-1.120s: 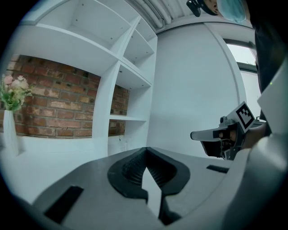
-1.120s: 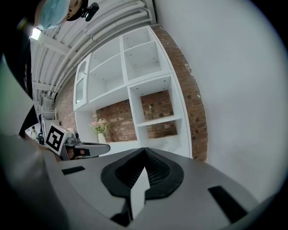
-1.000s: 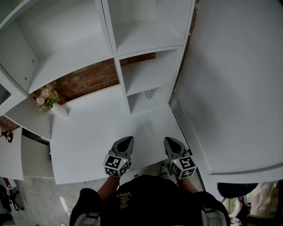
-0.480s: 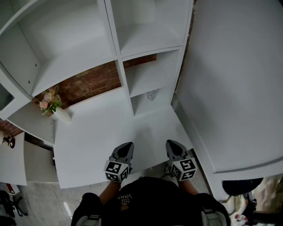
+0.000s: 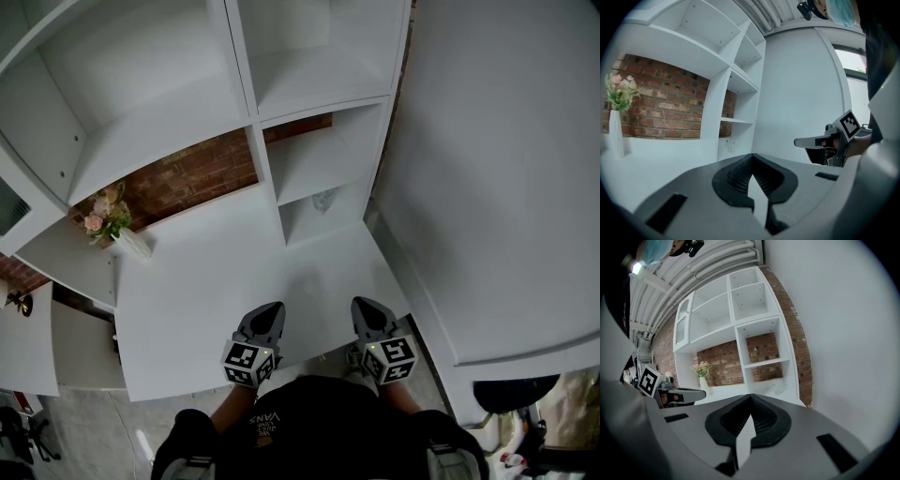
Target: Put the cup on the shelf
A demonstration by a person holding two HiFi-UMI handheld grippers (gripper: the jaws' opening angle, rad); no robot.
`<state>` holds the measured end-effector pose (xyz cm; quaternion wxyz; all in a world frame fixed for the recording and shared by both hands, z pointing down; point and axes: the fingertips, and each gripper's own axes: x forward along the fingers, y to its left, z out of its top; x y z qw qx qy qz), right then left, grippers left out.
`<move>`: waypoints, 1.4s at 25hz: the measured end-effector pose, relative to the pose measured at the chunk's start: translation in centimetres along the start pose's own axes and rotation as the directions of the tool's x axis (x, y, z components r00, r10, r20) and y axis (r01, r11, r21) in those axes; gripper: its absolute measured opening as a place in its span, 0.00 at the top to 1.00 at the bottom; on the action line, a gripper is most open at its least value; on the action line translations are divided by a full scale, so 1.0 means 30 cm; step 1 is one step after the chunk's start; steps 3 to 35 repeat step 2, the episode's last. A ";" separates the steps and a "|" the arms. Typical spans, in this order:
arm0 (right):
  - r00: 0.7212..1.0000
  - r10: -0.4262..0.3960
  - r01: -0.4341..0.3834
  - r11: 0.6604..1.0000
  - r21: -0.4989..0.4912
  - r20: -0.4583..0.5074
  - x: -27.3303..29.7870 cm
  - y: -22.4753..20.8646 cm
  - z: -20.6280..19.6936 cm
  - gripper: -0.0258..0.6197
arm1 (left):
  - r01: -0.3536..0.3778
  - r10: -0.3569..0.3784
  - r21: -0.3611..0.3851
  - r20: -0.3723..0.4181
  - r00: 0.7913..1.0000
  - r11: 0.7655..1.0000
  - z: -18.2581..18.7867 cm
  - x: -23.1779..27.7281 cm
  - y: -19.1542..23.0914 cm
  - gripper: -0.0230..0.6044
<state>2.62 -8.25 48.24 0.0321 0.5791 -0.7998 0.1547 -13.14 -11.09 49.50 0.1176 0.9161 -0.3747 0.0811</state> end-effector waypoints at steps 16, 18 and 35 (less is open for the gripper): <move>1.000 0.001 -0.001 1.000 0.000 0.002 -0.001 0.000 0.003 0.96 | 0.004 -0.004 0.002 0.001 1.000 1.000 0.000 0.003 -0.003 0.95; 1.000 0.001 -0.001 1.000 0.000 0.002 -0.001 0.000 0.003 0.96 | 0.004 -0.004 0.002 0.001 1.000 1.000 0.000 0.003 -0.003 0.95; 1.000 0.001 -0.001 1.000 0.000 0.002 -0.001 0.000 0.003 0.96 | 0.004 -0.004 0.002 0.001 1.000 1.000 0.000 0.003 -0.003 0.95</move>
